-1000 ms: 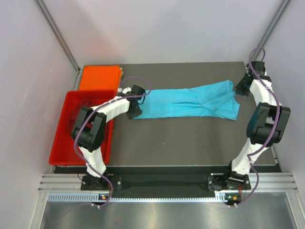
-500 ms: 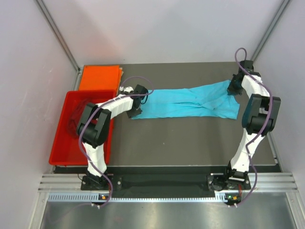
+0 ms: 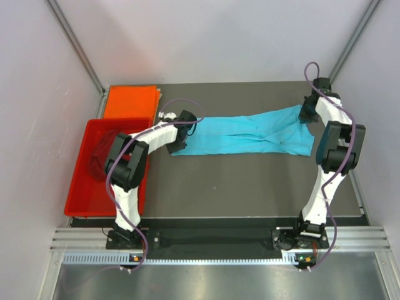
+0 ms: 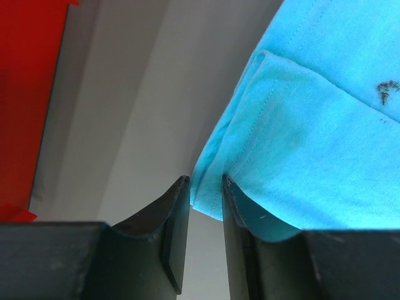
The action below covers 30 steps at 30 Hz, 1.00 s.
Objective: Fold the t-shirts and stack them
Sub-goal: Fold the tshirt
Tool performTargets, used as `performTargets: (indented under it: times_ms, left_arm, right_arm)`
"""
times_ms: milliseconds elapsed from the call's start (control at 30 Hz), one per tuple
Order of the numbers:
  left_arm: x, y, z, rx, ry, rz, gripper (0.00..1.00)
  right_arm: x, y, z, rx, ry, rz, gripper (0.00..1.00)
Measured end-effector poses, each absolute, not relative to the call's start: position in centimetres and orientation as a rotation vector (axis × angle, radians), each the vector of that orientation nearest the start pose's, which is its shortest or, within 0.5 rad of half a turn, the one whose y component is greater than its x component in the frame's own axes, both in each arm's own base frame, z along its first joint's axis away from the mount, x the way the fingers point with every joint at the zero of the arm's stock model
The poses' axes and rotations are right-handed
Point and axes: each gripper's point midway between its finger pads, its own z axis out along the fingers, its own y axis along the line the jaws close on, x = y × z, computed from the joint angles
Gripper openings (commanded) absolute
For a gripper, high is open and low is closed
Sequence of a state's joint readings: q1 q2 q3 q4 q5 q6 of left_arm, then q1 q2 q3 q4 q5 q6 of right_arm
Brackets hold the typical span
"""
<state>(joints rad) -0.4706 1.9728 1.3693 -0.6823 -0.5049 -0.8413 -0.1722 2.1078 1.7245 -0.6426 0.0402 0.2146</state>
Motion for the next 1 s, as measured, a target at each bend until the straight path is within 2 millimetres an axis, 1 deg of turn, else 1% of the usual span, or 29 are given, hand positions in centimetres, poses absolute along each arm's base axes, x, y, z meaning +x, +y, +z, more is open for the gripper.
performTargets:
  times_ms: [200, 367, 500, 700, 1000]
  left_arm:
    - [38.4, -12.9, 2.6, -0.57, 2.526, 0.322, 0.32]
    - [38.4, -12.7, 2.6, -0.567, 2.52, 0.336, 0.32]
    - [38.4, -12.8, 2.6, -0.56, 2.511, 0.349, 0.31]
    - [38.3, -12.8, 2.6, -0.557, 2.5, 0.366, 0.32]
    - [38.3, -12.7, 2.6, -0.562, 2.49, 0.376, 0.32]
  right_arm:
    - [50.6, -7.5, 7.6, 0.422, 2.525, -0.04, 0.0]
    - [51.2, -6.7, 7.9, 0.353, 2.515, -0.033, 0.0]
    - [51.6, -6.6, 8.2, 0.312, 2.501, -0.03, 0.0]
    - [53.1, -6.5, 8.6, 0.251, 2.477, -0.037, 0.0]
    - [53.5, -6.5, 6.9, 0.226, 2.5, -0.044, 0.01]
